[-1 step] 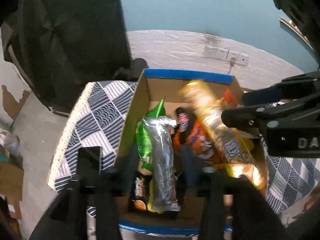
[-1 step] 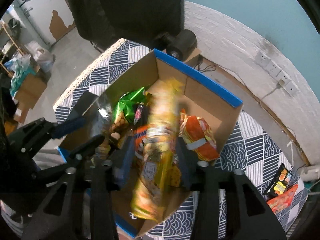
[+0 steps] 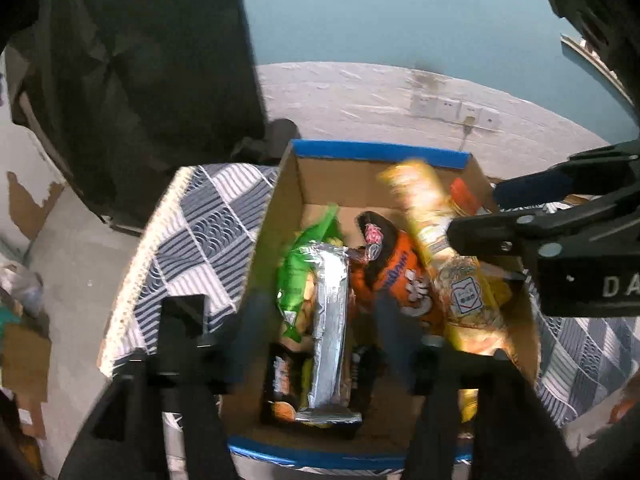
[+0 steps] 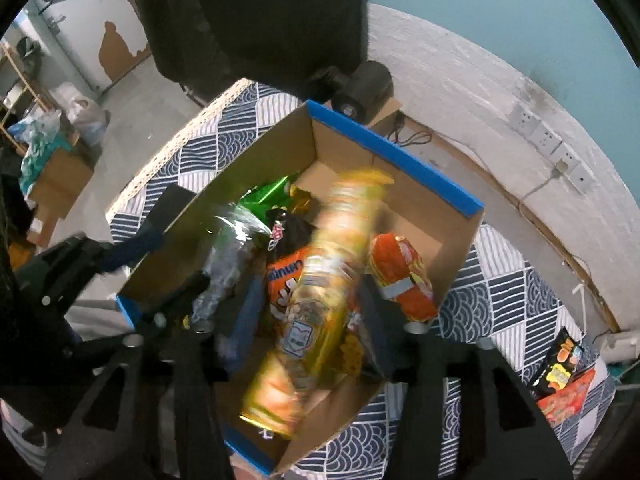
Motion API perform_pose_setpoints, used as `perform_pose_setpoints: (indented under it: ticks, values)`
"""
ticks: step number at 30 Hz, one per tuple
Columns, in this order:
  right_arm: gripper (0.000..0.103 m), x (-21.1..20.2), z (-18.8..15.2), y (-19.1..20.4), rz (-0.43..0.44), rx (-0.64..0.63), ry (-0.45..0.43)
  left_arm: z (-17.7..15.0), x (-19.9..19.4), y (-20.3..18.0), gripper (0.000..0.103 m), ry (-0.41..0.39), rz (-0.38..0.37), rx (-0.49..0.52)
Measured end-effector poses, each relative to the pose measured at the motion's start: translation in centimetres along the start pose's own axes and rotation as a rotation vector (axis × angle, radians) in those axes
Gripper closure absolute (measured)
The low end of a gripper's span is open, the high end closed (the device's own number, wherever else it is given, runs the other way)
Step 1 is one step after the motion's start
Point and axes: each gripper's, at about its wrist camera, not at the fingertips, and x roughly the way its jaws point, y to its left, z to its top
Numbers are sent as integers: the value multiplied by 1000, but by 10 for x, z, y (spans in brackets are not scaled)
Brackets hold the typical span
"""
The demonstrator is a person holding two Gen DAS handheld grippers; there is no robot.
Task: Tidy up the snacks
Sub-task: 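Open both grippers to drop the bar and foil packet into the box, then move both grippers back toward the black and red packets on the table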
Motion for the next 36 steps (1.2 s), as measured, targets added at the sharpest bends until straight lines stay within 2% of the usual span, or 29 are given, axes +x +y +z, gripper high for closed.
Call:
perform_pose_setpoints:
  ticks: [6, 8, 13, 24, 36]
  values:
    - [43, -12, -6, -14, -17, 10, -15, 6, -8, -3, 35, -10, 12, 10]
    - [41, -16, -11, -19, -29, 14, -17, 8, -12, -8, 32, -19, 16, 19]
    - [41, -28, -25, -37, -44, 43, -30, 13, -21, -27, 31, -46, 8, 61]
    - [40, -57, -67, -98, -93, 142, -49, 22, -35, -94, 31, -74, -21, 179]
    - [40, -80, -110, -157, -142, 241, -66, 17, -40, -160, 31, -74, -49, 302]
